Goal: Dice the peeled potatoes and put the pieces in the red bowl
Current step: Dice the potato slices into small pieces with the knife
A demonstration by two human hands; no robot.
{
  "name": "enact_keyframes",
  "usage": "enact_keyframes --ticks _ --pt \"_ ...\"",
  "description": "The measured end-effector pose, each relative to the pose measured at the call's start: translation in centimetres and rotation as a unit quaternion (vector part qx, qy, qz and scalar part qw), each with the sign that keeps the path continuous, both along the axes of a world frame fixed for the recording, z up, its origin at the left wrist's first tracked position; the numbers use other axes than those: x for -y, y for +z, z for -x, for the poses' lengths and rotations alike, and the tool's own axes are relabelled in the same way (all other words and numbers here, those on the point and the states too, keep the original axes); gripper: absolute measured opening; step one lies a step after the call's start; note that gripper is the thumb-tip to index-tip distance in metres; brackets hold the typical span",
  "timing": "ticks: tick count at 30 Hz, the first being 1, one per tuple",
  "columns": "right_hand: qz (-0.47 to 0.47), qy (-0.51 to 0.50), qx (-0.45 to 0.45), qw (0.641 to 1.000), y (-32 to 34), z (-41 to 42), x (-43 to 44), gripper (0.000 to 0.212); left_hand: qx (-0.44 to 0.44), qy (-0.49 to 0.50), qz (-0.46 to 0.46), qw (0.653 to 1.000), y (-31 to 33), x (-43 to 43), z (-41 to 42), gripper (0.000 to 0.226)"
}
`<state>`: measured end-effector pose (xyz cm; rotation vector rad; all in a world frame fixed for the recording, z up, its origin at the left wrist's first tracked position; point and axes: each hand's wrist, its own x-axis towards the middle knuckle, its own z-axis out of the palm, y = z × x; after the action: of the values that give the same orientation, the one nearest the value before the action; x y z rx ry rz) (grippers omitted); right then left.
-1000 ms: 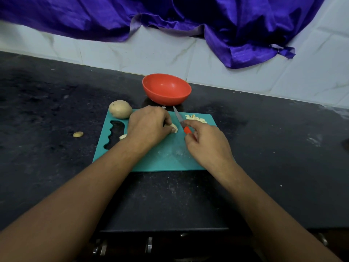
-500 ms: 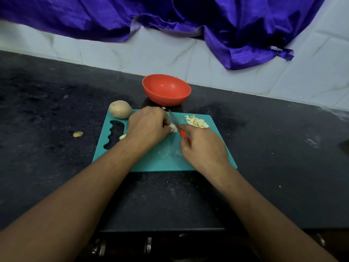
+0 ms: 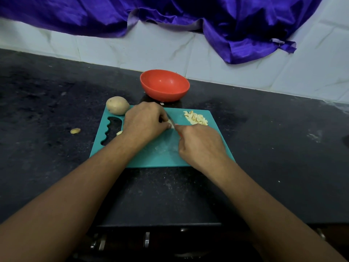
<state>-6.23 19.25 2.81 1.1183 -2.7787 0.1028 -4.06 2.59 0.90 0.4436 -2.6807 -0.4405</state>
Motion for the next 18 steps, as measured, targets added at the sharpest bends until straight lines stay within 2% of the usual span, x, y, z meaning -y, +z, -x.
enact_keyframes --ticks 3,6,9,11,13,18 --pt "0.005 0.009 0.005 1.0 0.1 0.2 -1.5 0.049 -0.001 -0.001 0.006 1.0 0.0 0.0 0.0 0.016" --pt "0.094 -0.012 0.079 0.992 -0.8 1.1 -2.4 0.044 -0.004 -0.002 0.008 1.0 0.0 0.1 -0.1 0.018" --pt "0.239 -0.041 0.191 0.951 -2.1 2.3 -2.9 0.038 -0.008 -0.004 0.006 1.0 -0.1 0.1 -0.3 0.021" --pt "0.295 -0.073 0.226 0.926 -2.1 2.9 -3.0 0.037 -0.003 -0.007 0.004 1.0 0.0 0.2 -0.3 0.021" --pt "0.292 -0.078 0.222 0.927 -1.8 2.8 -2.8 0.037 0.001 -0.012 0.001 1.0 0.1 0.3 -0.3 0.021" --pt "0.196 -0.039 0.109 0.974 -1.1 0.9 -1.2 0.044 0.005 -0.014 -0.006 1.0 0.1 0.6 -0.2 0.019"
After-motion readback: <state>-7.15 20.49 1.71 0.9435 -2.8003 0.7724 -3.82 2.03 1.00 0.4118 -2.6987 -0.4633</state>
